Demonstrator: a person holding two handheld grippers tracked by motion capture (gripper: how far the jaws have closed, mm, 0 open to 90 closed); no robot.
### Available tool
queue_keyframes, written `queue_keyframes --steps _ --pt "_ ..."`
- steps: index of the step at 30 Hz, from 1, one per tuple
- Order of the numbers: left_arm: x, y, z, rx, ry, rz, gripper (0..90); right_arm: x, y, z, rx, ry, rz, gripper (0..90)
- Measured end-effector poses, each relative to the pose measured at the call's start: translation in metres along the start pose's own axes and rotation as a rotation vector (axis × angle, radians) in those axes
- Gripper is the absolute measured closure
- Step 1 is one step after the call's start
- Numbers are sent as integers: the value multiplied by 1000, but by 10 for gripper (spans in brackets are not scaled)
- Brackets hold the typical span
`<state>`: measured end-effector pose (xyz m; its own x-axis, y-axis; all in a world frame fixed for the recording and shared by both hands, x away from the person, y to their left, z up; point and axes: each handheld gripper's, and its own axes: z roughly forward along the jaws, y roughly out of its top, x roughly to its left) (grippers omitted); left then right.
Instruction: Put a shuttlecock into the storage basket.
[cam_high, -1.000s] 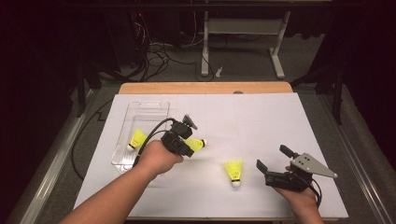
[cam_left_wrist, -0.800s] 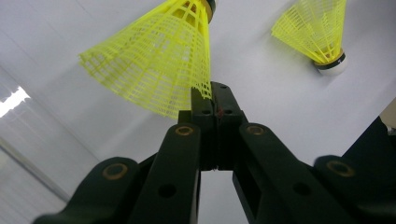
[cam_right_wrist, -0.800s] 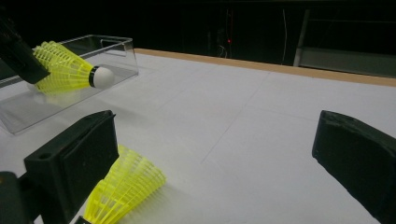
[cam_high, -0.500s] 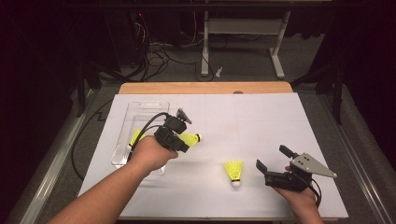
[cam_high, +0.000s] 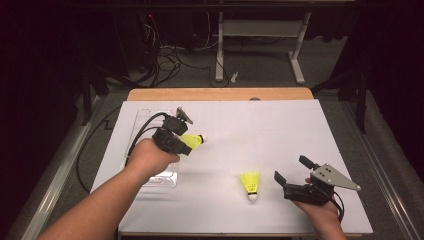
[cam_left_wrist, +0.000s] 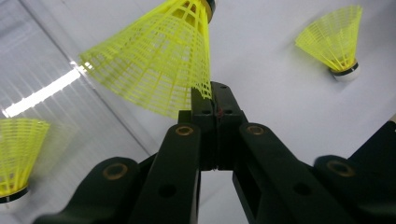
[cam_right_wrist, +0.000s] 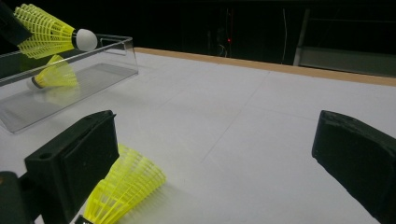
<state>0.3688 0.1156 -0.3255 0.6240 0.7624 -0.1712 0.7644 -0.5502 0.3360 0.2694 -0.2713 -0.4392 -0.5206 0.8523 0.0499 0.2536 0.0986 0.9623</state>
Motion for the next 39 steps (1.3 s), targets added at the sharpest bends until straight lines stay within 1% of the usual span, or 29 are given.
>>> queue_keyframes --steps 8,14,22,25,32,34,39 --pt "13 -6 -10 -13 25 -28 900 0 0 0 -1 1 -3 11" --pt "25 -11 -17 -30 47 -61 900 1 0 0 -3 -1 -3 11" --pt "40 -17 -18 -39 77 -104 900 0 0 0 0 1 -3 11" --pt "43 -18 -17 -35 88 -104 900 1 0 0 -1 0 -3 11" --pt "49 -19 -18 -36 99 -124 900 0 0 0 0 1 -3 11" --pt "51 -19 -17 -39 106 -136 900 1 1 -1 -3 0 -3 11" --pt "54 -20 -16 -33 106 -141 900 0 0 -1 -2 1 -2 11"
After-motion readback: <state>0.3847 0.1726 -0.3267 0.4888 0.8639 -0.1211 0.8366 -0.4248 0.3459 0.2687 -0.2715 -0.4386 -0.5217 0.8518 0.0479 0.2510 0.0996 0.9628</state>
